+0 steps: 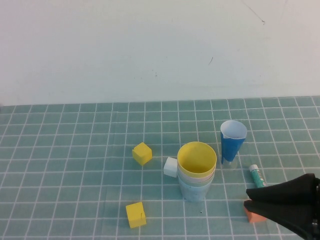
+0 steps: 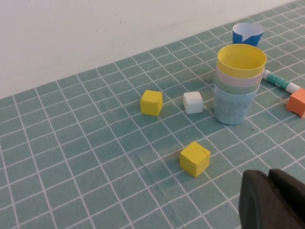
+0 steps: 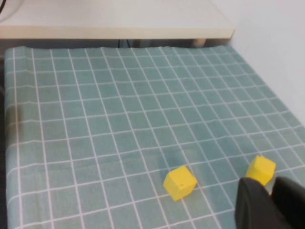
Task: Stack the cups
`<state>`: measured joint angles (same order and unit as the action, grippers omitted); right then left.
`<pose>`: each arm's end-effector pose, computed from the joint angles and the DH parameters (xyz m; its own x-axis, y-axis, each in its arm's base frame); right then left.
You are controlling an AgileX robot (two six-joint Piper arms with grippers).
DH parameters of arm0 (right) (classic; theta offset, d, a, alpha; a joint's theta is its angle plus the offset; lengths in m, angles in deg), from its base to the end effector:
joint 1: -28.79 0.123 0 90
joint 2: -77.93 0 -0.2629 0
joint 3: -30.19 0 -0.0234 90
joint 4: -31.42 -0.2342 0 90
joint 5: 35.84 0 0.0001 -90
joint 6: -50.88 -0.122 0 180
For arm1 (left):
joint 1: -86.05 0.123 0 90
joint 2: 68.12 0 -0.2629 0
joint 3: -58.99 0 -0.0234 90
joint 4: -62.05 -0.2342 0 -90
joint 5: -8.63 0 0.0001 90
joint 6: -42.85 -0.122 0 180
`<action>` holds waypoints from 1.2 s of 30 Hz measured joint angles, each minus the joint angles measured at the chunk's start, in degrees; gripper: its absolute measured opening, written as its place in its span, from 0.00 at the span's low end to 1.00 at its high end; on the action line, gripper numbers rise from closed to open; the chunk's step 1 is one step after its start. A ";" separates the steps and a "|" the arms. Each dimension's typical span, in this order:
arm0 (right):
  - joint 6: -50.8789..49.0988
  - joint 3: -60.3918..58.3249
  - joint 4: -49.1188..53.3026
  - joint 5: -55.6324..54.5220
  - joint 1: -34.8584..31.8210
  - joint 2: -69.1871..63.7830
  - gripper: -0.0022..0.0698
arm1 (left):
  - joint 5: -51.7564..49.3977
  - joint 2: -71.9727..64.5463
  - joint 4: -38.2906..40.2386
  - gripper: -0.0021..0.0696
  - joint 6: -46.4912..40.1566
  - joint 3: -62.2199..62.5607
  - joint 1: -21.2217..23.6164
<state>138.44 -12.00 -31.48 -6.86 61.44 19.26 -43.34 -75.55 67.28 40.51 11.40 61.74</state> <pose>0.1378 0.1509 0.2798 0.0668 -0.4584 -0.8863 -0.8876 0.3783 -0.2626 0.0276 -0.0221 0.2750 -0.2718 0.1058 -0.9565 0.4691 0.8824 -0.0357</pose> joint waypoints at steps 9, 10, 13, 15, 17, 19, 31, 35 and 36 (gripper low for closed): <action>0.00 0.00 -0.19 -0.12 0.00 -4.99 0.14 | -0.15 0.00 0.00 0.03 -0.13 0.00 0.00; 0.00 0.00 -0.19 -0.12 0.00 -5.62 0.14 | -0.15 0.00 0.00 0.03 -0.13 0.00 0.00; 0.12 -0.43 0.08 -2.05 0.00 -7.67 0.14 | -0.15 0.00 0.00 0.03 -0.13 0.00 0.00; 0.35 -0.96 0.43 -4.42 0.00 -8.88 0.14 | -0.25 0.00 0.00 0.03 -0.13 0.00 0.00; 0.97 -1.59 0.97 -6.12 0.00 -9.35 0.14 | -0.25 0.00 0.00 0.03 -0.13 0.00 0.00; 2.03 -1.99 1.41 -8.36 0.00 -8.71 0.14 | -0.25 0.00 0.00 0.03 -0.13 0.00 0.00; 3.04 -13.40 2.91 -29.65 0.00 11.81 0.14 | -0.25 0.00 0.00 0.03 -0.13 0.00 0.00; -9.82 -21.37 13.05 -36.76 -3.89 22.38 0.14 | -0.25 0.00 0.00 0.03 -0.13 0.00 0.00; -15.31 -23.48 17.40 -37.55 -6.24 25.53 0.14 | -0.25 0.00 0.00 0.03 -0.13 0.00 0.00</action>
<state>123.13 -35.48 -14.08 -44.41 55.21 44.79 -43.59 -75.55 67.28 40.37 11.40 61.74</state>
